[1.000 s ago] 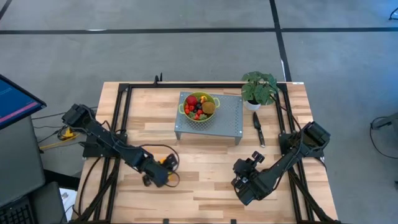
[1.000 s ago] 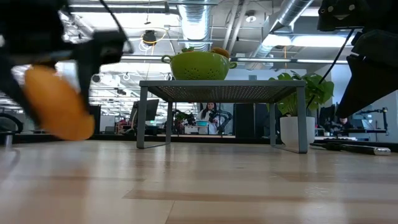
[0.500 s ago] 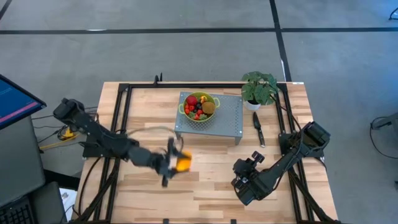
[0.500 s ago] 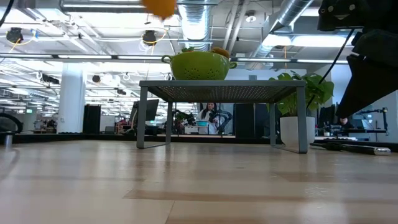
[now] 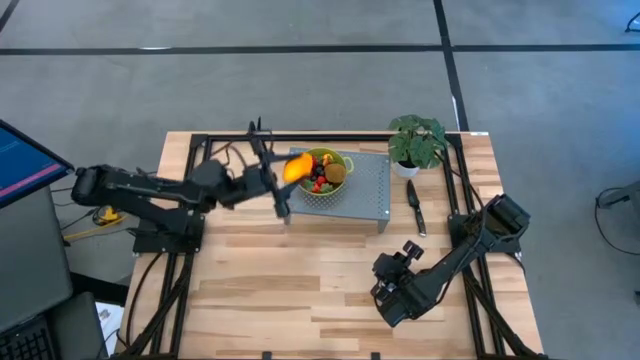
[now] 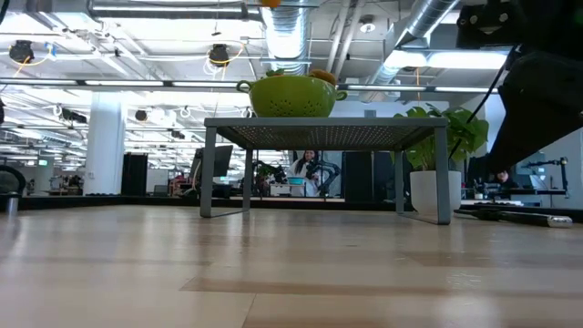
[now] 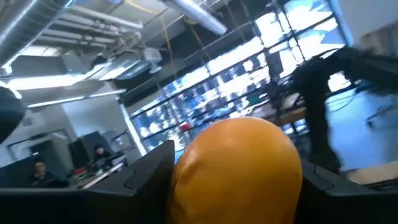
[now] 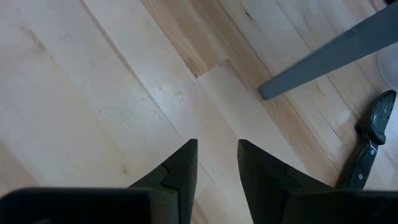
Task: Pick & Place Fruit
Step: Put the mango into the green strainer bowl on the shelf, then put the knife on the shelf
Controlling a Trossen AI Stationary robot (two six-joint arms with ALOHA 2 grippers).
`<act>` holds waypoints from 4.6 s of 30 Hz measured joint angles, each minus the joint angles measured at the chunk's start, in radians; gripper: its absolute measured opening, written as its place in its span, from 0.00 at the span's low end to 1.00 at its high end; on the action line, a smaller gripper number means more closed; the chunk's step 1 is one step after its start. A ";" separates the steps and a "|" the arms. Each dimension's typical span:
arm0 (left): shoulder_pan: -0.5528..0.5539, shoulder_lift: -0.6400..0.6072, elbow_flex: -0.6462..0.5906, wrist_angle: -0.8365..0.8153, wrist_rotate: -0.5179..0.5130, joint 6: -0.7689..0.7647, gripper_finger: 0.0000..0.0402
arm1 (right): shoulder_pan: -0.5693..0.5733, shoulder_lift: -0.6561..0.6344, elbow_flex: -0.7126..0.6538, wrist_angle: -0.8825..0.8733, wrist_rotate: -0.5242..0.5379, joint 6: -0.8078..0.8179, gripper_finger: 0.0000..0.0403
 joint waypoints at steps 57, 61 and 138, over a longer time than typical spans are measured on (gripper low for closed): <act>-0.014 0.277 0.074 -0.197 -0.283 0.618 0.53 | -0.010 0.000 0.000 0.004 0.025 -0.035 0.27; -0.012 0.283 0.075 -0.194 -0.250 0.510 0.54 | -0.010 0.000 0.000 0.004 0.025 -0.034 0.27; -0.325 -0.156 -0.061 -0.556 -0.180 -0.352 0.71 | 0.099 -0.002 0.000 -0.296 0.003 0.200 0.19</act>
